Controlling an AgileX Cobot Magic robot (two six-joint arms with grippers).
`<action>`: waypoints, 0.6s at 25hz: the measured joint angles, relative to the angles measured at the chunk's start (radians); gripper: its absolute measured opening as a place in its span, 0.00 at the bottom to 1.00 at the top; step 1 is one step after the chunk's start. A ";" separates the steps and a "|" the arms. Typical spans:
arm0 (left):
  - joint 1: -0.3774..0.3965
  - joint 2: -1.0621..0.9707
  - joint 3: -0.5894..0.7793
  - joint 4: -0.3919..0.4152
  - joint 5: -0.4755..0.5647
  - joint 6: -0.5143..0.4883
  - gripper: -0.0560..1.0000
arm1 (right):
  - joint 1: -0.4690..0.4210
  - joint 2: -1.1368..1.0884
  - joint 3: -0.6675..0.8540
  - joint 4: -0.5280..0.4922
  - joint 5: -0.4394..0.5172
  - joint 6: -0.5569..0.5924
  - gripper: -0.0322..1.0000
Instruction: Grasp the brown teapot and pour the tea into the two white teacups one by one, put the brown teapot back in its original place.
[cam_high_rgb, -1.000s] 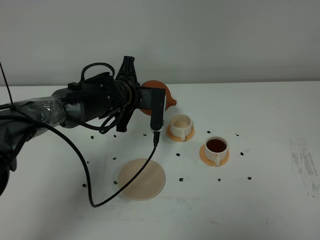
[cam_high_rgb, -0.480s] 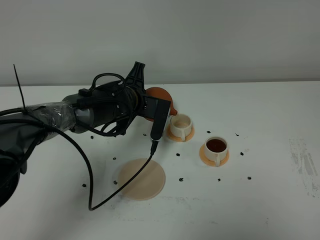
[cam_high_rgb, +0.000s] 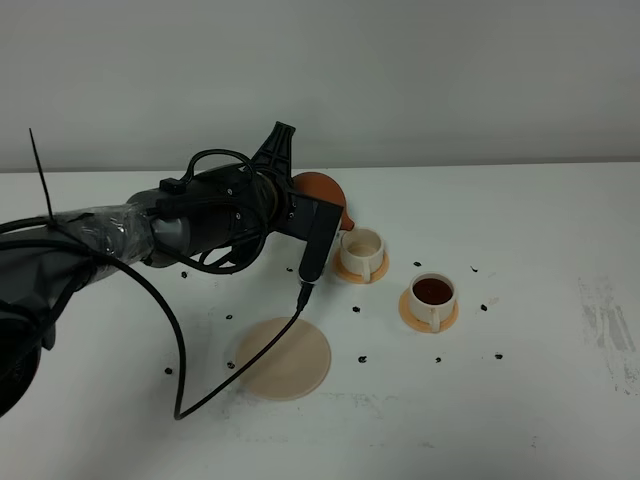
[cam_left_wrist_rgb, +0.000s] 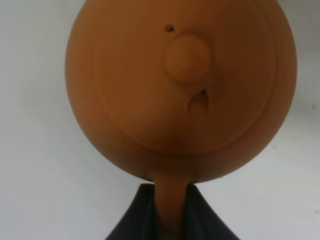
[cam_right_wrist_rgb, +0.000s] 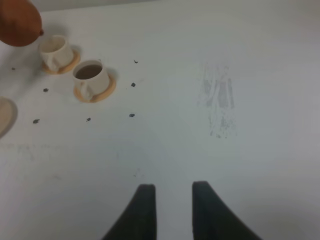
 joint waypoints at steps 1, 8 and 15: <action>-0.002 0.000 0.000 0.012 -0.003 0.000 0.17 | 0.000 0.000 0.000 0.000 0.000 0.000 0.23; -0.016 0.000 0.000 0.048 -0.006 0.001 0.17 | 0.000 0.000 0.000 0.000 0.000 0.000 0.23; -0.022 0.010 -0.016 0.115 0.020 -0.017 0.17 | 0.000 0.000 0.000 0.000 0.000 0.000 0.23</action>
